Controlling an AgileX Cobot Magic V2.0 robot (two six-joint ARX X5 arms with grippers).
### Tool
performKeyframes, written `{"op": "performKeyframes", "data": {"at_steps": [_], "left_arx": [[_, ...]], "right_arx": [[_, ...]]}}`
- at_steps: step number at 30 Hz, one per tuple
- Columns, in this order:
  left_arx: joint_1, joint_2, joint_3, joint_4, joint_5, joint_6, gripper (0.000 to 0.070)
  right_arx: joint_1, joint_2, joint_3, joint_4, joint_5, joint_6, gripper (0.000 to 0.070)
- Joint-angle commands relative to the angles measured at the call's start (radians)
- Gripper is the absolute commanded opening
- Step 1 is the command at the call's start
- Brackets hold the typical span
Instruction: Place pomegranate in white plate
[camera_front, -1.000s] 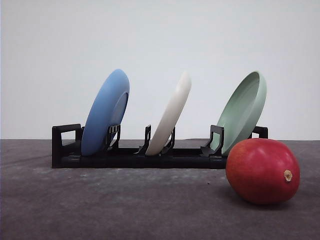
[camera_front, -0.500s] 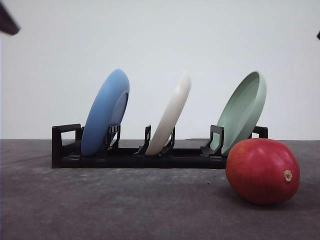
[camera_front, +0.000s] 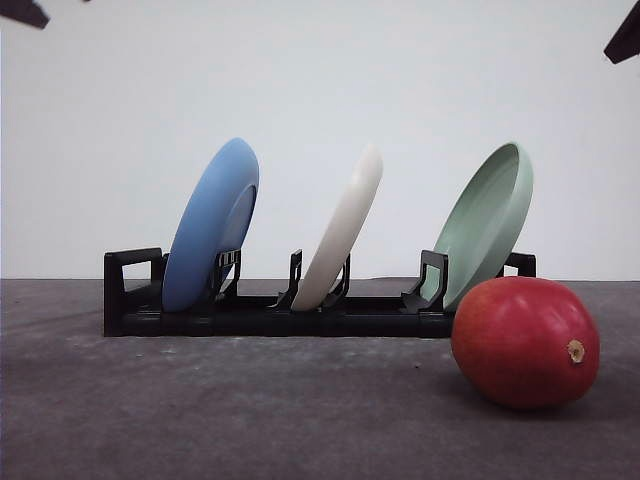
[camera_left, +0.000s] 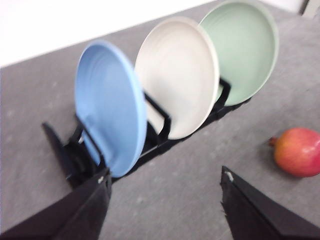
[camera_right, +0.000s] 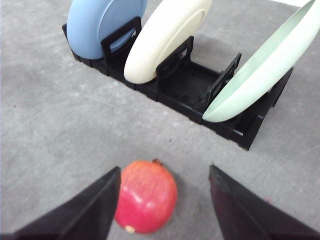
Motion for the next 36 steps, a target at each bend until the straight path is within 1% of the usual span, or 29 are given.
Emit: {"op": "performKeyframes", "data": {"at_steps": [1,6,12,18,24,26,30,36], "left_arx": [[-0.021,0.014,0.016,0.021,0.004,0.01,0.043],[-0.098,0.082,0.016,0.109,0.003,0.01,0.043],[-0.185,0.25,0.016,0.293,-0.012,0.008,0.043],[-0.266,0.441,0.016,0.508,-0.09,-0.009,0.0429],[-0.341,0.607,0.024,0.689,-0.202,-0.066,0.0418],[-0.364,0.667,0.044,0.709,-0.248,-0.069,0.0418],[-0.395,0.778,0.105,0.711,-0.332,-0.069,0.0418],[-0.399,0.928,0.212,0.712,-0.41,-0.094,0.0414]], "right_arx": [[0.006,0.003,0.019,0.019,0.0,-0.004,0.0372],[0.006,0.003,0.019,0.03,0.0,-0.003,0.0371],[0.006,0.003,0.019,0.031,0.0,0.0,0.0371],[0.006,0.003,0.019,0.03,0.0,0.0,0.0371],[0.006,0.003,0.019,0.031,0.0,0.0,0.0371],[0.006,0.003,0.019,0.031,0.0,0.0,0.0371],[0.006,0.003,0.019,0.031,0.0,0.0,0.0371],[0.006,0.003,0.019,0.03,0.0,0.0,0.0371]]}}
